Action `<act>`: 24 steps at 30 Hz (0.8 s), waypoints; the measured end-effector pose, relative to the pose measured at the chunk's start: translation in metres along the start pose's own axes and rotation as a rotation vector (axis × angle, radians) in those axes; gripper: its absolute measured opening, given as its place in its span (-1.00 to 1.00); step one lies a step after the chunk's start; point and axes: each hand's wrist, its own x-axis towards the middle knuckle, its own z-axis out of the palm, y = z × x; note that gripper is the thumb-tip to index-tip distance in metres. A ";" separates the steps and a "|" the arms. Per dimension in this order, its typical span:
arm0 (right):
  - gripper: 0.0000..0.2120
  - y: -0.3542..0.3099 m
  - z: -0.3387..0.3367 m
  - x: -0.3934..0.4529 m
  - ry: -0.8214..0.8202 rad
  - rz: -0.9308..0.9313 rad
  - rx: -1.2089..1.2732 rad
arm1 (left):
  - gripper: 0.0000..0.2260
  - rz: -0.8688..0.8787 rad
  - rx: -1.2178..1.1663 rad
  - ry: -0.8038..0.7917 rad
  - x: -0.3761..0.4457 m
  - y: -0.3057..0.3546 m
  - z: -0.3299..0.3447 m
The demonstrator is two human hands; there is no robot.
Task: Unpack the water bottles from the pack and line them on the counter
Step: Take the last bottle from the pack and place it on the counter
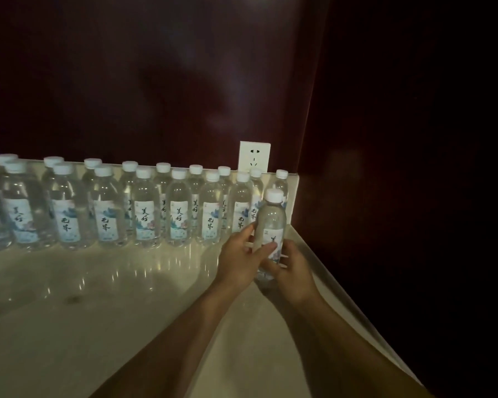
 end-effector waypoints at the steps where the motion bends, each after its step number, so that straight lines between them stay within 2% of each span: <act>1: -0.60 0.007 -0.001 0.011 0.002 -0.003 0.011 | -0.56 0.007 0.003 0.005 0.008 -0.003 0.004; 5: -0.63 0.025 -0.003 0.046 -0.012 0.011 0.026 | -0.68 -0.013 0.030 0.045 0.039 -0.018 0.022; 13: -0.55 0.045 0.002 0.091 0.004 -0.008 -0.060 | -0.67 -0.031 0.091 0.111 0.075 -0.028 0.044; 21: -0.60 0.051 0.001 0.122 0.028 -0.048 -0.172 | -0.73 -0.010 0.294 0.186 0.084 -0.044 0.057; 24: -0.64 0.049 0.004 0.123 0.059 -0.009 -0.218 | -0.74 -0.004 0.317 0.191 0.084 -0.044 0.058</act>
